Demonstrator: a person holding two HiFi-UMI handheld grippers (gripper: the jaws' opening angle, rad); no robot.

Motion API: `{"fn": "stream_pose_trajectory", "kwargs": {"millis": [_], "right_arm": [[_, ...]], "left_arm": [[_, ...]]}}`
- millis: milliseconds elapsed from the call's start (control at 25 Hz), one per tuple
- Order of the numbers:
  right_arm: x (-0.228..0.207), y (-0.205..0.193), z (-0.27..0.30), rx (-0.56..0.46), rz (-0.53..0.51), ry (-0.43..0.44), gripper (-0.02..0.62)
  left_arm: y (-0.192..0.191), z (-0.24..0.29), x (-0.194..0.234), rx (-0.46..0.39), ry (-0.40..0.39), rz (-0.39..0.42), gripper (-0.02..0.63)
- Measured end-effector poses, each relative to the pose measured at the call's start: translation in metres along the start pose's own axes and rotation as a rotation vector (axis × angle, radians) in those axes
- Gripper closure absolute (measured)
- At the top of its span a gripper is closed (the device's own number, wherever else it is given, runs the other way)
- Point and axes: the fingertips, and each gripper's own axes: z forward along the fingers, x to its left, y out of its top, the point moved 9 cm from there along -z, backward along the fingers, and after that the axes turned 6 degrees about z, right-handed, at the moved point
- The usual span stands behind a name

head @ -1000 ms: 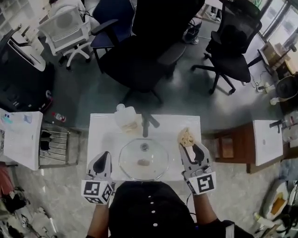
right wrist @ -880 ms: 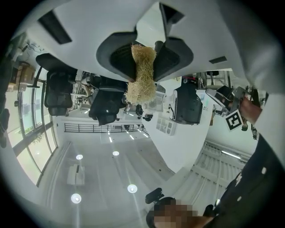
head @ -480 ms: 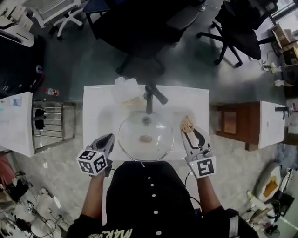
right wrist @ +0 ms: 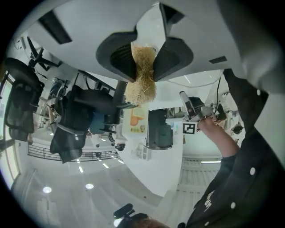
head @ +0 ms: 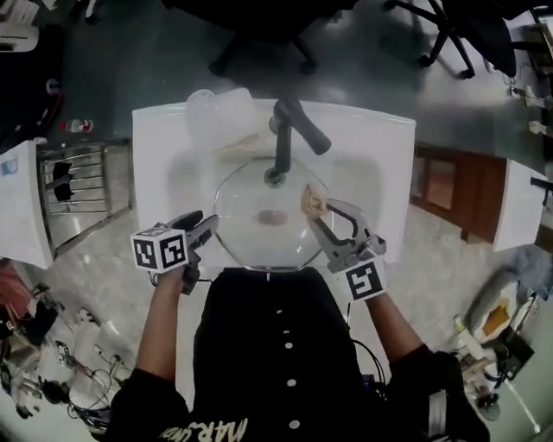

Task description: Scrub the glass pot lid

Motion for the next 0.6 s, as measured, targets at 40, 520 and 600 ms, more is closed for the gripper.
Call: {"fn": "stream_pose_trajectory", "kwargs": {"millis": [40,520,600], "right_arm": [[0.002,-0.003,0.012,0.003,-0.019,0.018,0.462],[0.027,-0.012,0.085,0.011,-0.319,0.156,0.46],[0.03,-0.014,0.092,0.02,-0.364,0.164,0.46]], "left_arm": [[0.001,0.006,0.005,0.031,-0.011,-0.012,0.385],[0.001,0.046,0.017,0.394,-0.101,-0.062,0.37],[0.001,0.049,0.018,0.414,-0.125,-0.1,0.444]]}}
